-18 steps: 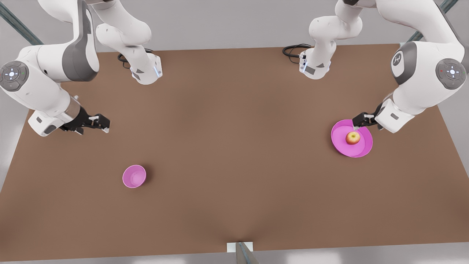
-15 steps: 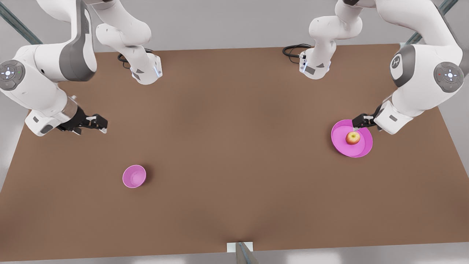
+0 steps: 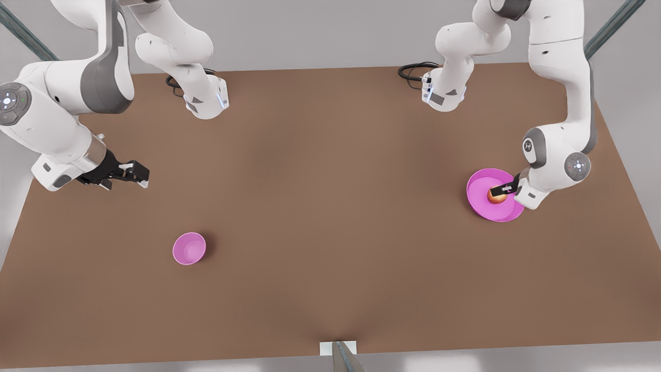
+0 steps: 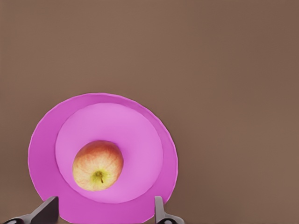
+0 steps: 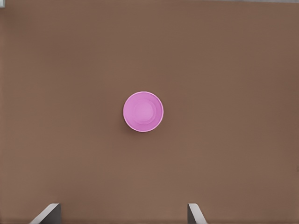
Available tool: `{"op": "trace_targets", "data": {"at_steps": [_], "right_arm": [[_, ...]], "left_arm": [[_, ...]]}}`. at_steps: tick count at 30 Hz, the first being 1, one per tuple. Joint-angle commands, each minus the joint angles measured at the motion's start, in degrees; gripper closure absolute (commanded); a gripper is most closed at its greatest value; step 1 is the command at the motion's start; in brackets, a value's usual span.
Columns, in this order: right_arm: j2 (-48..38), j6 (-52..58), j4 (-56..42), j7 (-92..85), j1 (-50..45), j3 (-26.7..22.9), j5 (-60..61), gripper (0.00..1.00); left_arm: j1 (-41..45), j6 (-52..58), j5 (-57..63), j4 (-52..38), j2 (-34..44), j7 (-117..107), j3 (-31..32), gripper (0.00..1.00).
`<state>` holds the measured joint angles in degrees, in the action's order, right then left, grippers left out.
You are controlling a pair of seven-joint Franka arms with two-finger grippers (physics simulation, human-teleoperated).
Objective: Use the left arm to pick up the apple from the plate, transfer it to the gripper of the right arm, and then use the right arm to place it into the bowl
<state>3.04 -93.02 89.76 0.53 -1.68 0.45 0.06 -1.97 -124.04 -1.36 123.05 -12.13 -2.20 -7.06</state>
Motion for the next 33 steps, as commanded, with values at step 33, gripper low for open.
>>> {"op": "trace_targets", "data": {"at_steps": [33], "right_arm": [[0.38, 0.38, -0.81, -0.18, 0.09, 0.17, 0.47, 0.0]], "left_arm": [[-1.81, -17.2, 0.04, 6.15, -9.49, 3.26, -1.56, 0.0]]}}
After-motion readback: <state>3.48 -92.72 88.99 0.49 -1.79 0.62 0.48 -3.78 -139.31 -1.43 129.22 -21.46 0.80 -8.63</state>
